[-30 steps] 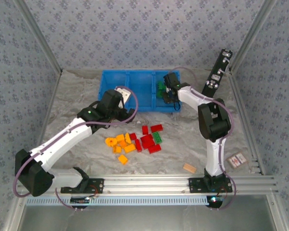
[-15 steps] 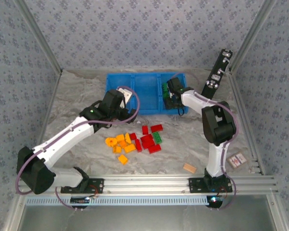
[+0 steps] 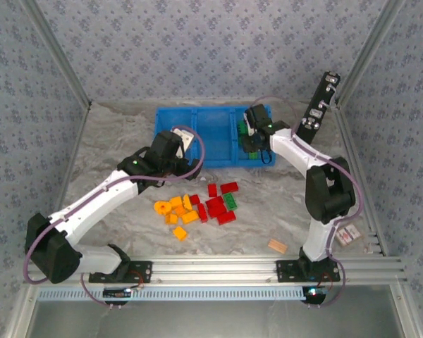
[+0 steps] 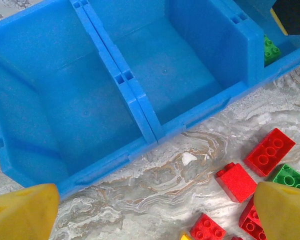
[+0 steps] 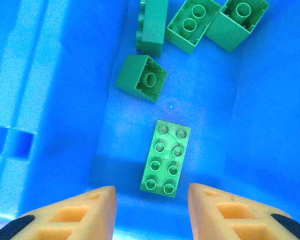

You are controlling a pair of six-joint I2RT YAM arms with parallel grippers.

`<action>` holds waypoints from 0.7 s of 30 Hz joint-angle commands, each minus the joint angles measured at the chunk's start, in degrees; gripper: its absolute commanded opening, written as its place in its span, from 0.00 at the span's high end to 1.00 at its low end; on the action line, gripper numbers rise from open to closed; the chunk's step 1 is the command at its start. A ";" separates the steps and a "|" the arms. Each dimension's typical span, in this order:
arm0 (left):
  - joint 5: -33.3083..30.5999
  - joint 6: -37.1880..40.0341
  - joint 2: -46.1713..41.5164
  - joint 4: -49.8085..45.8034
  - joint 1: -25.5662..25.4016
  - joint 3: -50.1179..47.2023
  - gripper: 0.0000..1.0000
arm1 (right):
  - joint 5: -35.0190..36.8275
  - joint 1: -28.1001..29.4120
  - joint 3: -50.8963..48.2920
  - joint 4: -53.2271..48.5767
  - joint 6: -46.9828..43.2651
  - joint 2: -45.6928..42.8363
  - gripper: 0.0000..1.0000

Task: Sort the legos into containers by color
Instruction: Place the lego in the container, then pick up the lego from the bottom-center of the table.

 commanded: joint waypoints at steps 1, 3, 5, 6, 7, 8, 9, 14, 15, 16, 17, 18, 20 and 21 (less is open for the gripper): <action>0.55 -0.84 -0.28 0.33 0.22 1.53 0.00 | 0.39 1.06 1.41 -4.67 -0.04 -2.62 0.60; 0.25 -0.76 -0.64 0.25 0.23 1.34 0.00 | 0.15 1.65 1.29 -6.21 -0.10 -3.86 0.63; -0.22 -0.83 -0.95 0.13 0.22 1.32 0.00 | -0.18 2.69 0.86 -8.28 -0.41 -4.98 0.63; -0.40 -0.85 -1.14 0.08 0.22 1.23 0.00 | -0.27 3.65 -0.04 -9.30 -0.70 -5.84 0.63; -0.36 -0.81 -1.28 0.06 0.23 1.23 0.00 | -0.26 4.57 -1.15 -9.80 -0.81 -6.84 0.63; -0.36 -0.75 -1.40 0.16 0.22 1.23 0.00 | -0.36 5.97 -2.85 -10.07 -0.69 -8.18 0.62; -0.40 -0.79 -1.45 0.09 0.22 1.23 0.00 | -0.53 7.20 -4.71 -10.11 0.02 -9.55 0.62; -0.37 -0.64 -1.51 0.39 0.30 1.08 0.00 | -4.39 12.84 -13.71 -6.66 6.31 -14.01 0.65; -0.33 -0.68 -1.57 0.59 0.28 1.05 0.00 | -4.63 13.94 -14.73 -5.94 7.37 -14.13 0.66; -0.06 -0.82 -1.52 0.63 0.22 1.05 0.00 | -4.46 15.02 -14.79 -5.49 8.21 -14.07 0.67; 0.22 -0.90 -1.61 0.38 0.22 1.27 0.00 | -4.22 16.39 -17.09 -4.91 8.99 -13.98 0.67; 0.63 -1.17 -1.67 -0.26 0.22 1.76 0.00 | -4.00 17.54 -17.56 -4.56 9.56 -13.81 0.67; 1.21 -1.49 -2.11 -0.87 0.22 2.10 0.00 | -4.09 19.21 -17.93 -4.47 9.82 -13.03 0.66; 1.25 -1.52 -2.33 -1.11 0.23 2.11 0.00 | -4.19 19.58 -18.04 -4.49 9.90 -12.23 0.65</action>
